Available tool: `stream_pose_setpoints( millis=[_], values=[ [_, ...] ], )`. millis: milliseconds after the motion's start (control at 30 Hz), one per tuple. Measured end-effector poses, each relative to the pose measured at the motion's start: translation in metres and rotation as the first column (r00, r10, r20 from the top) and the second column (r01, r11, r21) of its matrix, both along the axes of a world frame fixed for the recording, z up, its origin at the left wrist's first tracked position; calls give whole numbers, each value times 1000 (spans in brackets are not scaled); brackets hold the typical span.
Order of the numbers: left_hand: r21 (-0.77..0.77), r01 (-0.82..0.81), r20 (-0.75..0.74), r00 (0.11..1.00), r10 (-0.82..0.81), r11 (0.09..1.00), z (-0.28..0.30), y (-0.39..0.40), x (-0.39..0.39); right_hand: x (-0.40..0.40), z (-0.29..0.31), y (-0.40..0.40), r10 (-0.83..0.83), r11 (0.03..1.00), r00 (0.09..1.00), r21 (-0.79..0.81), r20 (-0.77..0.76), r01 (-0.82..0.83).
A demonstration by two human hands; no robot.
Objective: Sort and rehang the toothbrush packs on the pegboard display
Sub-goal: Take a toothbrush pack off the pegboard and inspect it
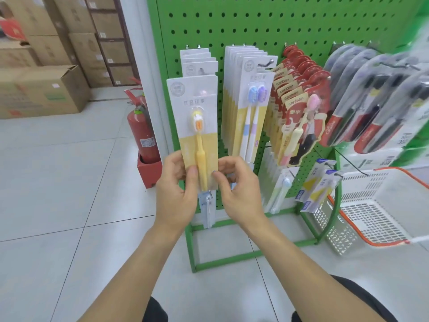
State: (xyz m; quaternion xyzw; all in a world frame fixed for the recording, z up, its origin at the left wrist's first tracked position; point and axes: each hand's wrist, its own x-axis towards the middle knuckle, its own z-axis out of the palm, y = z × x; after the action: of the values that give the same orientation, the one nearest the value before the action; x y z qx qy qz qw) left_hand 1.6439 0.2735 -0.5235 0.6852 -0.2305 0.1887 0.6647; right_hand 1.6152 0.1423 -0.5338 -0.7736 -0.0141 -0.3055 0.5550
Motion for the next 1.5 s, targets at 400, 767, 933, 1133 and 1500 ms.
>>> stream_pose_setpoints(
  millis=[400,767,933,1133,1500],
  values=[
    [253,306,-421,889,-180,918,-40,1,-46,-68,-50,-61,474,868,567,248,-673,-431],
    [226,749,-835,479,-273,623,-63,-29,-40,-87,-42,-100,409,902,513,249,-755,-352],
    [251,752,-803,513,-303,609,-79,-40,-41,-79,-57,-109,398,900,451,246,-799,-359],
    [289,757,-844,490,-216,587,-97,-56,-29,-57,-78,-130,444,895,504,341,-741,-286],
    [229,823,-908,374,-191,520,-104,-71,1,-11,-98,-144,449,862,423,258,-787,-436]
  ],
)
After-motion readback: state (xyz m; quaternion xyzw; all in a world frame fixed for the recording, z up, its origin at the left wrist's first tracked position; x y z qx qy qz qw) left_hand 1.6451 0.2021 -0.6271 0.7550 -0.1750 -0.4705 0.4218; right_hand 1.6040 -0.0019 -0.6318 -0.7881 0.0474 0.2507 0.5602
